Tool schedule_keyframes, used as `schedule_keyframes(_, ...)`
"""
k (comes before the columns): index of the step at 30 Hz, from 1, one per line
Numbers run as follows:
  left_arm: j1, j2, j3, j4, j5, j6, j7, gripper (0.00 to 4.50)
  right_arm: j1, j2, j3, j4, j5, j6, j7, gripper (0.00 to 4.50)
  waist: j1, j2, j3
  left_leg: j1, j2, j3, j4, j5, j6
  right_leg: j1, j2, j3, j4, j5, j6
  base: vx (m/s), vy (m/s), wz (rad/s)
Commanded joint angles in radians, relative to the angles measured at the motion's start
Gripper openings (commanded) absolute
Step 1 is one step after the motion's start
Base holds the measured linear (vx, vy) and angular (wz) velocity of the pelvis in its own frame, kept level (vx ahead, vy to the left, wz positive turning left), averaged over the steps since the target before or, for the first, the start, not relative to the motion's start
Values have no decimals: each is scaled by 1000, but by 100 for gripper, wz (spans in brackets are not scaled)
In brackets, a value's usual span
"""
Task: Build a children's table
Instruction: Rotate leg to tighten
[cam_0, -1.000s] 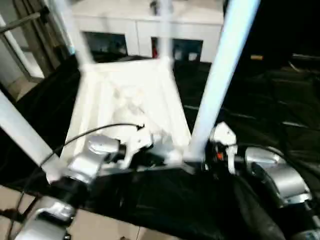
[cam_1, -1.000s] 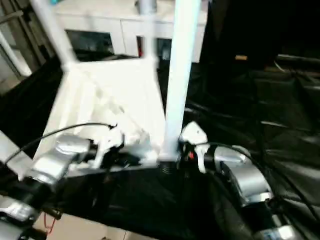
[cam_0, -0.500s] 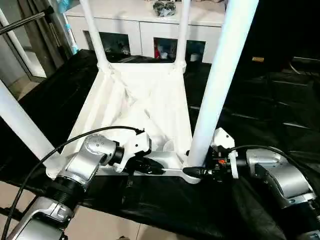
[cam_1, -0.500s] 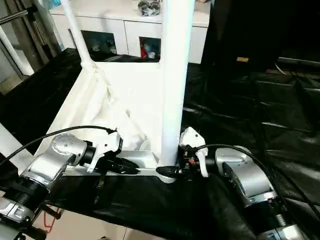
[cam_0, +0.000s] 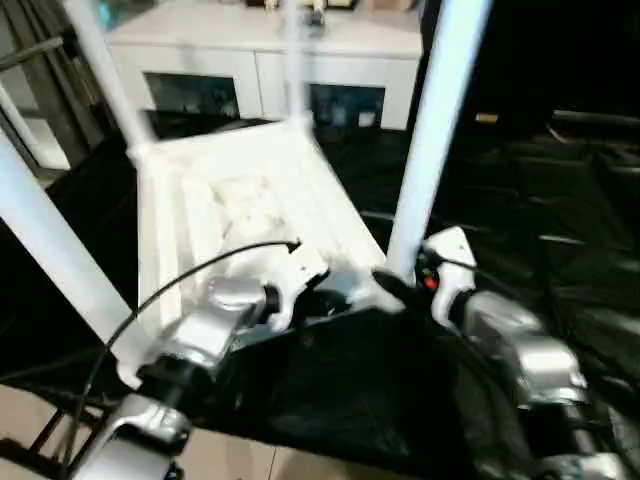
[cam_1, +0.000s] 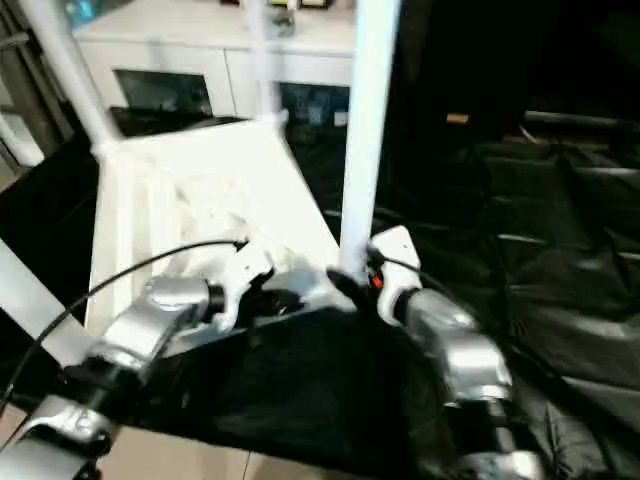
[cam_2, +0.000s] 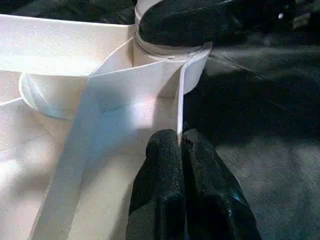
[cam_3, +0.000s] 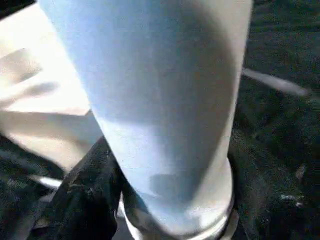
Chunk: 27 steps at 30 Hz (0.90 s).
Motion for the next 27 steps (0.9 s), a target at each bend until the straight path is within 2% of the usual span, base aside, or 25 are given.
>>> schedule_keyframes(1,-30,-56,-20,6,-3,-6,36,0,6,56,137,7,-6,8,42,264,3,-14,-46,-5,6,-1,-76,-266,1,37,-32,28,-99,-353,-141,0,0,0)
schedule_keyframes(2,-30,-56,-19,4,-4,-5,36,0,7,56,138,5,-7,4,47,320,4,-15,-47,-5,6,0,-75,-263,3,38,-32,28,-98,-340,-144,0,0,0)
schedule_keyframes(4,-29,-39,-24,-10,-9,-9,9,0,3,53,113,-5,28,20,80,334,4,-13,-47,-5,7,1,-76,-255,8,39,-31,28,-95,-311,-156,0,0,0)
schedule_keyframes(8,-22,3,-33,-31,-18,-36,-58,0,-14,-7,119,-12,14,-37,147,378,3,-11,-50,-7,8,2,-73,-233,18,42,-30,28,-89,-242,-177,0,0,0)
schedule_keyframes(9,-18,19,-37,-38,-22,-45,-89,0,-20,-29,117,-12,19,-52,182,378,3,-12,-51,-10,6,2,-71,-218,23,46,-30,28,-86,-216,-184,0,0,0)
schedule_keyframes(10,-16,25,-39,-39,-22,-51,-101,0,-21,-37,117,-12,22,-56,196,378,4,-7,-53,-9,7,2,-71,-212,24,46,-31,28,-84,-205,-189,0,0,0)
schedule_keyframes(11,-3,58,-53,-60,-36,-57,-178,0,-19,-87,123,-26,29,-77,277,378,5,-4,-57,-8,8,3,-66,-183,37,48,-30,27,-78,-138,-213,0,0,0)
schedule_keyframes(12,-3,58,-53,-60,-36,-57,-178,0,-19,-87,123,-26,29,-77,277,378,6,-5,-59,-7,9,4,-63,-169,44,49,-30,28,-75,-103,-224,0,0,0)
schedule_keyframes(13,2,71,-59,-66,-40,-69,-209,0,-17,-102,123,-33,38,-76,306,378,7,-1,-59,-5,9,6,-60,-147,57,48,-28,28,-68,-31,-250,0,0,0)
schedule_keyframes(14,11,108,-77,-79,-45,-82,-280,0,-3,-152,132,-74,78,-51,412,378,7,3,-60,-7,9,6,-59,-136,60,50,-27,27,-64,-1,-260,0,0,0)
schedule_keyframes(15,12,114,-79,-79,-45,-85,-291,0,2,-163,136,-84,86,-45,435,378,8,1,-62,-5,10,6,-57,-133,76,54,-26,25,-61,36,-276,0,0,0)
schedule_keyframes(17,10,137,-85,-73,-43,-98,-326,0,21,-213,159,-123,107,-31,526,378,16,6,-60,-3,14,8,-55,-116,100,51,-26,24,-57,73,-298,0,0,0)
schedule_keyframes(21,2,166,-86,-59,-48,-103,-370,0,48,-286,199,-165,126,-9,639,378,31,3,-56,-3,18,8,-58,-153,86,51,-29,23,-59,1,-294,0,0,0)
schedule_keyframes(22,2,166,-86,-59,-48,-103,-370,0,48,-286,199,-165,126,-9,639,378,32,3,-55,-3,18,8,-59,-163,81,51,-30,23,-60,-18,-291,0,0,0)
schedule_keyframes(23,-2,183,-91,-53,-55,-109,-405,0,50,-301,207,-169,142,5,677,362,32,2,-52,-1,18,8,-62,-207,64,49,-33,25,-68,-92,-280,0,0,0)
schedule_keyframes(27,-9,200,-94,-44,-53,-116,-429,0,43,-310,213,-166,158,19,707,332,32,-2,-50,-2,18,6,-65,-226,43,47,-35,27,-73,-163,-257,0,0,0)
